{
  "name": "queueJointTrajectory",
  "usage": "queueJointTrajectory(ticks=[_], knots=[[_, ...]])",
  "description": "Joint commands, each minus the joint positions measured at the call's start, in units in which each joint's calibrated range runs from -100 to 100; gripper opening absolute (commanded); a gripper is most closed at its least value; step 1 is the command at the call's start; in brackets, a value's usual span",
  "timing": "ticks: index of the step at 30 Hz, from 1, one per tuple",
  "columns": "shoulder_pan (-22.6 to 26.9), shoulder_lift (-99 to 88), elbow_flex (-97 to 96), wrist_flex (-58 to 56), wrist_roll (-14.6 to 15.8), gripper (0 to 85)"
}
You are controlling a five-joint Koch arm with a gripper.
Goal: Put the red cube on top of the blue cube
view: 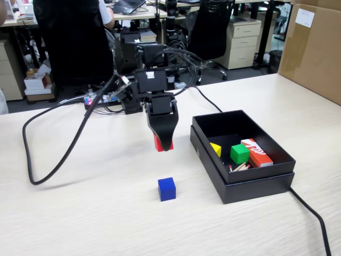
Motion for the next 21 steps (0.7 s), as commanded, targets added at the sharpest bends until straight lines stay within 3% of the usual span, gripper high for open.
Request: queueJointTrajectory(ticks=[1,21], knots=[[-0.10,0.30,5.73,-0.14,-0.34,0.9],[-0.88,16.13,16.07,4.09,-0.15,0.9]])
